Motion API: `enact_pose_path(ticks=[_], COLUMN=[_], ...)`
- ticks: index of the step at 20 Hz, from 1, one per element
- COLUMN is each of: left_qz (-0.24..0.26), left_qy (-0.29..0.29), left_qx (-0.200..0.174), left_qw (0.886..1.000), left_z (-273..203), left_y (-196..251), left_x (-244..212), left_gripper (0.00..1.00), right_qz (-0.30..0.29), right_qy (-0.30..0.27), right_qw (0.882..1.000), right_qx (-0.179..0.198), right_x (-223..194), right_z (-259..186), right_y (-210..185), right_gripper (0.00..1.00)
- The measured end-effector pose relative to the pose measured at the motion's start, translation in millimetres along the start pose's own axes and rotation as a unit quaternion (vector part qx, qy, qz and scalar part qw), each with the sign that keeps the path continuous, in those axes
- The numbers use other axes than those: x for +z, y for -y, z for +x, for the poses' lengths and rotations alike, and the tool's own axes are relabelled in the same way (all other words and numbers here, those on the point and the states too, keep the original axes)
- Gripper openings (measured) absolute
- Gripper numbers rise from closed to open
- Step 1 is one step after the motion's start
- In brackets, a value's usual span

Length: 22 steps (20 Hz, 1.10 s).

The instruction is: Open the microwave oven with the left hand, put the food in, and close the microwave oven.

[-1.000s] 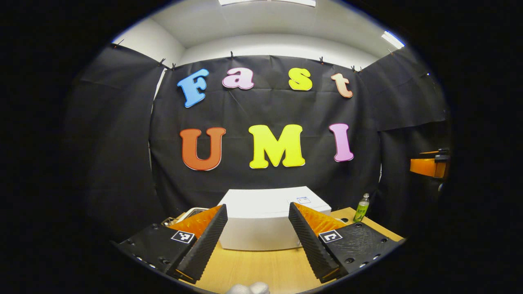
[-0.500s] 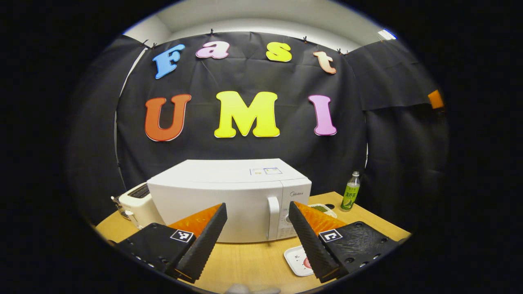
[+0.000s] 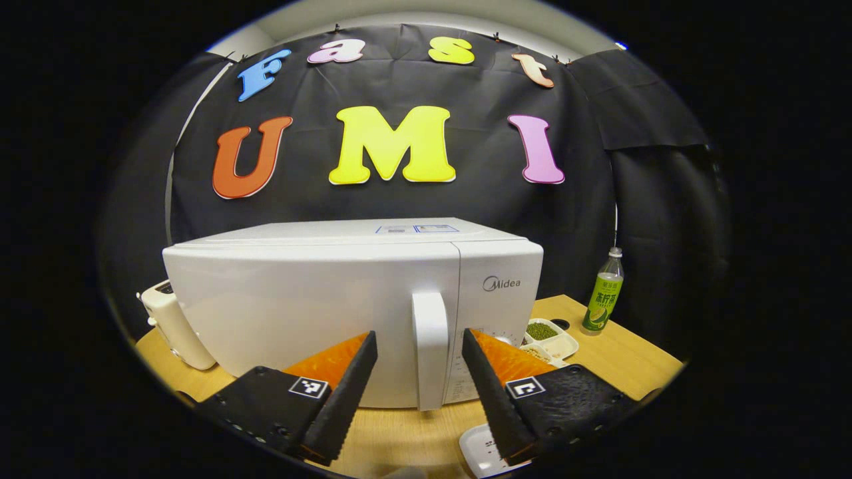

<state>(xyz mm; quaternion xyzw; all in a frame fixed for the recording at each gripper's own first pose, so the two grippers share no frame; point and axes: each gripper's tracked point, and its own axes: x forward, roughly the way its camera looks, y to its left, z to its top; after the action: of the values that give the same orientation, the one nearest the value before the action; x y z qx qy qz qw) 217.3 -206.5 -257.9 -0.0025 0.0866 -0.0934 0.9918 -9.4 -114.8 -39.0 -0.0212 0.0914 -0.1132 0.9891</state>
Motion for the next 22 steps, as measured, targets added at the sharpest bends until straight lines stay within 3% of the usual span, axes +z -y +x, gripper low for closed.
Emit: enact_pose_path(ticks=[1, 2, 4, 5, 12, 13, 14, 15, 17, 18, 19, 20, 22], left_qz=[0.006, 0.011, 0.017, 0.023, 0.007, 0.01, 0.011, 0.012, -0.002, 0.007, 0.016, 0.018, 0.011], left_qy=[-0.003, 0.0, -0.005, -0.001, -0.007, -0.008, -0.009, -0.012, -0.024, -0.014, -0.012, -0.013, -0.023], left_qx=[0.009, 0.021, 0.008, 0.01, -0.013, -0.016, -0.019, -0.025, -0.028, -0.031, -0.037, -0.043, -0.056], left_qw=[1.0, 1.0, 1.0, 1.0, 1.0, 1.0, 1.0, 1.0, 0.999, 0.999, 0.999, 0.999, 0.998], left_z=[4.1, 2.8, 5.3, 4.7, -2.7, -3.7, -4.2, -4.7, -20.7, -33.6, -46.7, -58.5, -82.3], left_y=[-1.1, -3.8, 5.5, 5.2, 7.2, 7.1, 7.5, 7.2, 7.1, 4.9, 3.5, 1.1, -5.1], left_x=[-2.3, -2.1, -6.8, -5.8, -5.7, -5.1, -4.7, -5.6, -10.9, -11.0, -12.0, -13.8, -21.9], left_gripper=[0.54, 0.49, 0.47, 0.28, 0.13, 0.08, 0.09, 0.09, 0.08, 0.09, 0.08, 0.08, 0.1], right_qz=[-0.003, -0.006, -0.011, -0.009, -0.003, 0.0, -0.003, -0.007, -0.012, -0.014, -0.017, -0.019, -0.02], right_qy=[-0.001, -0.001, -0.002, -0.004, -0.012, -0.009, -0.008, -0.007, -0.004, -0.002, -0.002, -0.001, -0.002], right_qw=[1.0, 1.0, 1.0, 1.0, 1.0, 1.0, 1.0, 1.0, 1.0, 1.0, 0.999, 0.999, 0.998], right_qx=[-0.002, -0.004, -0.005, -0.003, 0.015, 0.015, 0.016, 0.016, 0.018, 0.021, 0.027, 0.035, 0.052], right_x=[-0.7, -0.3, -1.5, -1.7, -6.0, -3.2, -1.3, -2.5, 2.1, 3.5, 2.6, 2.6, 1.3], right_z=[-0.6, -1.5, -1.5, -1.1, -1.6, -3.1, -4.6, -4.9, -7.1, -7.0, -6.2, -5.9, -3.3], right_y=[1.6, 2.2, 3.4, 2.0, -13.4, -14.8, -17.0, -18.7, -22.4, -26.4, -32.6, -39.9, -54.9], right_gripper=[0.99, 0.99, 0.99, 0.99, 0.99, 0.93, 0.93, 0.99, 0.99, 0.92, 0.92, 0.99, 0.99])
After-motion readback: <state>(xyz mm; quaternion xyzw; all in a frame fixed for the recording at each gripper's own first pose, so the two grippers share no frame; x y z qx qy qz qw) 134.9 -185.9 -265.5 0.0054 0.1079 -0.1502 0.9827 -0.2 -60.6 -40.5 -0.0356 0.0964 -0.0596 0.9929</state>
